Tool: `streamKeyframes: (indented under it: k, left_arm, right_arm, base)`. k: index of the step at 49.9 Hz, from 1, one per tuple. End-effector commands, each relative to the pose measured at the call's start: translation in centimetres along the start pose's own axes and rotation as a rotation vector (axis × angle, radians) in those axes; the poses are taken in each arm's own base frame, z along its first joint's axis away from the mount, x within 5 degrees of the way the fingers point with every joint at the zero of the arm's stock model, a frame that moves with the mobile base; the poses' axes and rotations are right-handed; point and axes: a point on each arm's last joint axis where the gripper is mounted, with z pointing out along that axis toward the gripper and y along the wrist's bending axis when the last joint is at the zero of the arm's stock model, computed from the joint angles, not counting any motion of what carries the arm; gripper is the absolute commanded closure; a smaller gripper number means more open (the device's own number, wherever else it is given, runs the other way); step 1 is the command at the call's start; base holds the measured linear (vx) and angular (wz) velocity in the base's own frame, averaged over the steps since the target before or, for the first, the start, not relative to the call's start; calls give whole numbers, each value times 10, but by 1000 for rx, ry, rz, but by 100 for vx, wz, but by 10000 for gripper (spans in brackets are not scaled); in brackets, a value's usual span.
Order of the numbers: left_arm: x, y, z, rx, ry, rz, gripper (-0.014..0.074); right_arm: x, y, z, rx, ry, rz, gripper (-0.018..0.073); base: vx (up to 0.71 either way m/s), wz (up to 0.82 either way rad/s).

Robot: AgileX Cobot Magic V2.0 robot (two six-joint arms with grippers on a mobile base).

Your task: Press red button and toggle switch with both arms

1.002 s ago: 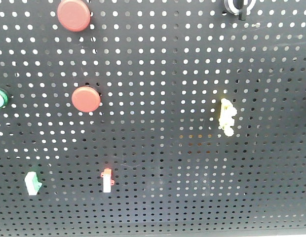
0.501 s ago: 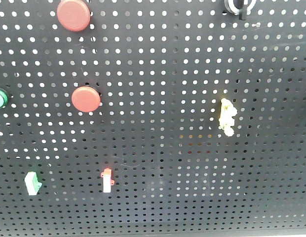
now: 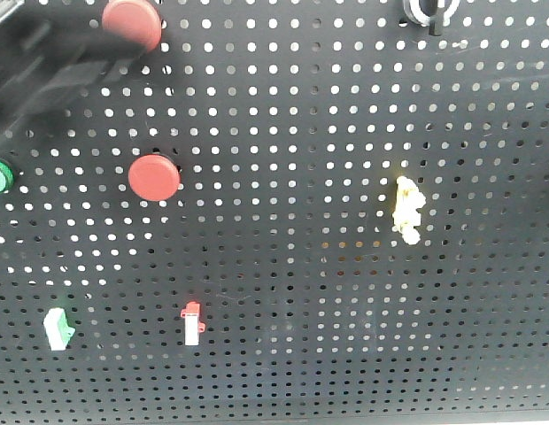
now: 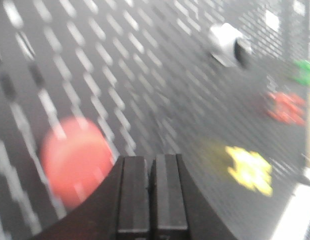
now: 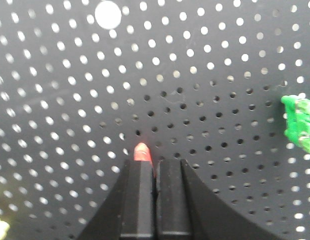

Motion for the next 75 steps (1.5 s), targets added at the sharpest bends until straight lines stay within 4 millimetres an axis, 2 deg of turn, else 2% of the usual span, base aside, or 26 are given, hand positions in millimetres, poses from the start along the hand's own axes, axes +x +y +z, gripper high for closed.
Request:
streamKeyframes:
  k: [1, 10, 19, 26, 34, 40, 46, 56, 61, 64, 70, 75]
  left_arm:
    - [-22, 7, -2, -65, -108, 1, 595]
    - [-11, 16, 14, -112, -54, 19, 595]
    - [-11, 24, 11, -171, -58, 16, 595]
    - [-12, 20, 4, -142, -28, 8, 595]
    - [-17, 8, -16, -69, 20, -33, 595]
    - [-24, -2, -43, -66, -5, -79, 595]
    - [-16, -8, -67, -108, -46, -75, 595]
    - [30, -20, -87, -144, -8, -127, 595]
    - [49, -24, -94, -158, 8, -179, 595]
    - [59, -26, -96, -164, 19, -194, 595]
    - [64, -29, -103, -166, 17, -195, 595]
    - [59, -31, -110, -168, -9, -188, 595]
  right_arm:
    - [-17, 2, -1, -3, -95, -32, 562]
    - [-16, 2, -1, -1, -85, -38, 562]
    - [-16, 2, -1, 0, -85, -42, 562]
    - [-16, 2, -1, 1, -80, -43, 562]
    - [-10, 1, -1, 7, -21, -59, 562]
    - [-6, 1, -2, 1, 29, -97, 562]
    - [-5, 8, -2, -61, 35, -113, 562]
    - [5, 38, 11, -305, 70, -120, 562]
    - [7, 61, 23, -438, 81, -108, 562]
    - [2, 80, 36, -503, 63, -136, 562]
    - [-13, 117, 63, -570, 9, -144, 562]
    - [-31, 134, 83, -582, -29, -132, 562]
  base:
    - [0, 0]
    - [0, 0]
    - [0, 0]
    - [0, 0]
    - [0, 0]
    - [0, 0]
    - [0, 0]
    - [0, 0]
    - [0, 0]
    - [0, 0]
    - [0, 0]
    - [0, 0]
